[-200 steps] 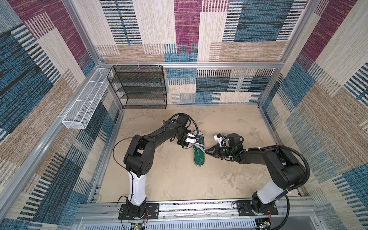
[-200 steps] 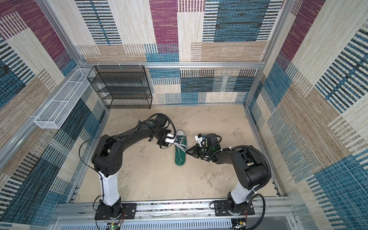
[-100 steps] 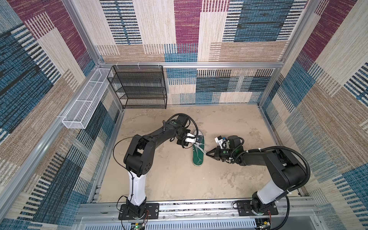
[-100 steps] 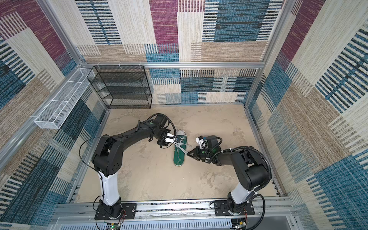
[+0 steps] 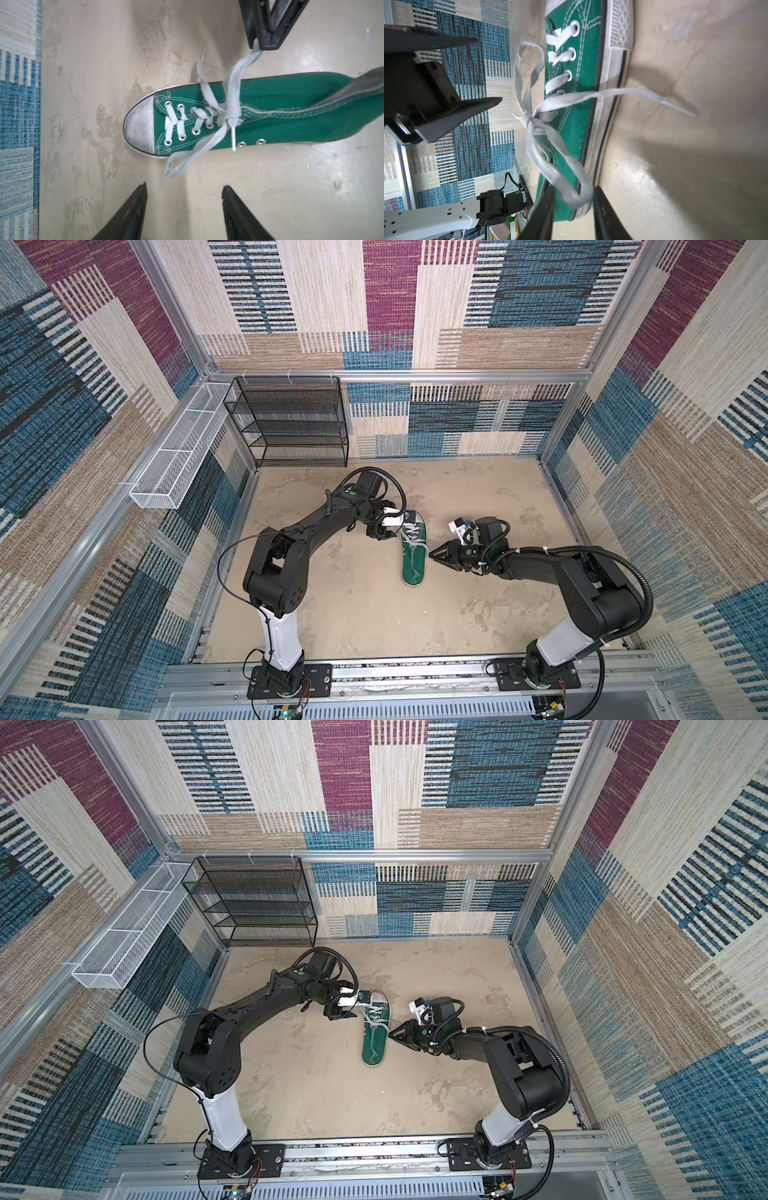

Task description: Tie the shoes

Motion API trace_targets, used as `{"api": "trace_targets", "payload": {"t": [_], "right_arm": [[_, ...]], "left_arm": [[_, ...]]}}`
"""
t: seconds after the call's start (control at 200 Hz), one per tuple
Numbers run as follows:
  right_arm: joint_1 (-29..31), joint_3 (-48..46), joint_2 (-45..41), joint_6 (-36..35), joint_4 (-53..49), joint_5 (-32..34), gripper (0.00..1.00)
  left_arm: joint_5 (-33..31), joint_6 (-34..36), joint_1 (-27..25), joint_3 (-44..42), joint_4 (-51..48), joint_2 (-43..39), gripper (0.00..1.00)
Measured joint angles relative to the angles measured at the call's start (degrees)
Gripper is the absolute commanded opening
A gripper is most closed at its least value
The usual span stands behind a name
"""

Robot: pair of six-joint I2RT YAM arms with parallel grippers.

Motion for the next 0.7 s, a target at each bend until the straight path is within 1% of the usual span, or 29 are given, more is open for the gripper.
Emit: {"api": "trace_targets", "payload": {"t": [0.045, 0.105, 0.185, 0.245, 0.285, 0.396, 0.491, 0.571, 0.701], "right_arm": [[-0.3, 0.2, -1.1, -0.8, -1.6, 0.6, 0.36], [-0.7, 0.7, -3.0, -1.9, -4.2, 1.7, 0.37], [-1.1, 2.0, -6.0, -3.8, -8.2, 3.8, 0.37], [-1.4, 3.6, -7.3, -5.4, -10.8, 5.0, 0.37], [-1.4, 4.7, -7.5, -6.3, -12.4, 5.9, 0.37], [-1.5, 7.1, -7.4, -7.8, -15.5, 6.9, 0.36], [-1.4, 9.7, -6.1, -8.9, -16.9, 6.9, 0.34], [-0.7, 12.3, -4.1, -9.7, -17.1, 6.9, 0.31], [1.3, 15.5, -0.3, -10.3, -16.7, 5.7, 0.25]], "left_arm": [[1.3, -1.6, 0.9, -1.0, 0.6, -1.3, 0.64], [3.3, -3.6, 1.8, -2.8, 1.5, -3.3, 0.60], [6.9, -5.1, 2.0, -5.9, 3.1, -6.0, 0.46], [9.4, -6.8, 2.0, -8.7, 4.9, -7.6, 0.34], [10.9, -7.9, 1.9, -10.9, 6.6, -8.4, 0.31], [13.6, -11.3, 1.9, -15.1, 10.4, -8.8, 0.31], [15.3, -14.3, 1.9, -15.6, 13.0, -7.9, 0.32], [16.1, -15.6, 1.5, -15.7, 15.1, -6.4, 0.33], [16.1, -16.1, 0.0, -16.3, 17.5, -4.7, 0.33]]}}
